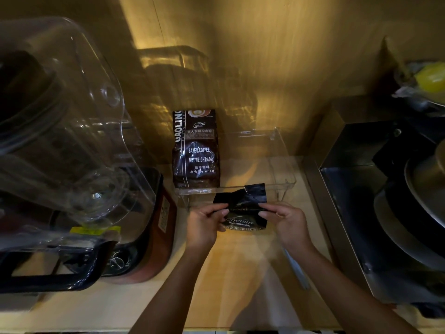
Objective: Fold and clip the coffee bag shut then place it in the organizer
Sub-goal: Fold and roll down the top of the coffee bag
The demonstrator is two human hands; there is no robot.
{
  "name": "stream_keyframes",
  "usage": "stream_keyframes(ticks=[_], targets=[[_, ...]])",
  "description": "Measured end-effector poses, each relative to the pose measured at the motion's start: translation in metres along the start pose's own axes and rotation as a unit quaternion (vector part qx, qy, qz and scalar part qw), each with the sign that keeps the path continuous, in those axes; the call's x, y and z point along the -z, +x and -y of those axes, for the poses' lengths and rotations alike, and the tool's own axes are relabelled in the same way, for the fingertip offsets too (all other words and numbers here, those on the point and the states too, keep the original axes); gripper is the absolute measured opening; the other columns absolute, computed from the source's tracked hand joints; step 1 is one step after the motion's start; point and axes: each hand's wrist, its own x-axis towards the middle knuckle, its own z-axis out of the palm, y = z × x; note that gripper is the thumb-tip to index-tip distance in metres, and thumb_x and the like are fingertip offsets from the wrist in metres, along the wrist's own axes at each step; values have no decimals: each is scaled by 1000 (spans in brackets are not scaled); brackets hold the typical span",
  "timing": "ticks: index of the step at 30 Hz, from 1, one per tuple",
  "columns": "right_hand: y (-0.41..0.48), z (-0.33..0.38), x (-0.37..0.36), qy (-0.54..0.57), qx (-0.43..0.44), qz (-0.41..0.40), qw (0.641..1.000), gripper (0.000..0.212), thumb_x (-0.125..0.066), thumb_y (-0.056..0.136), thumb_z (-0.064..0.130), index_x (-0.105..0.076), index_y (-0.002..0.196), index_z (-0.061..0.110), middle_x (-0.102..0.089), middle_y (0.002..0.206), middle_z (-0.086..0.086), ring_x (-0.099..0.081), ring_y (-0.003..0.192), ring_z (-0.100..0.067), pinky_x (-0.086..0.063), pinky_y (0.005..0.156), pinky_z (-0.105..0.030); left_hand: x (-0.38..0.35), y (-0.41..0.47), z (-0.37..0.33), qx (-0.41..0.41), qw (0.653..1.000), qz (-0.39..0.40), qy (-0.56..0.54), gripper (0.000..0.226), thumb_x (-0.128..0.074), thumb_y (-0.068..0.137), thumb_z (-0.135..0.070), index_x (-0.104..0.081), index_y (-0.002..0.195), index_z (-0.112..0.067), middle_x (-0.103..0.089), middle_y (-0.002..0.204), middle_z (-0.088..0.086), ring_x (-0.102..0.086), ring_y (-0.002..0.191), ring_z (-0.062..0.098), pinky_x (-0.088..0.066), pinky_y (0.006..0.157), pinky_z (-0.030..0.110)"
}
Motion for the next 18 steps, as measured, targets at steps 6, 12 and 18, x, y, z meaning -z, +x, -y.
stream_keyframes(ticks=[6,12,18], targets=[[4,-7,4,-194,83,-18,977,10,-66,77,5,-72,77,13,-52,76,16,-45,84,-14,-32,79,-18,-5,2,10,-109,969,-61,214,9,-65,80,-14,-72,85,-15,-45,82,-7,-49,80,15,-47,72,36],[6,-5,7,-284,109,18,953,17,-63,79,9,-58,69,22,-50,82,10,-43,83,-3,-20,77,-21,-6,0,13,-171,923,-19,345,7,-57,85,-23,-61,79,-22,-50,86,-14,-33,95,9,-9,75,22],[5,4,0,-266,26,30,963,27,-69,75,21,-54,58,36,-54,77,17,-44,92,-9,-11,65,-28,-5,-2,13,-112,948,27,297,7,-55,86,-21,-60,81,-23,-58,89,-10,-37,94,7,-11,73,23]])
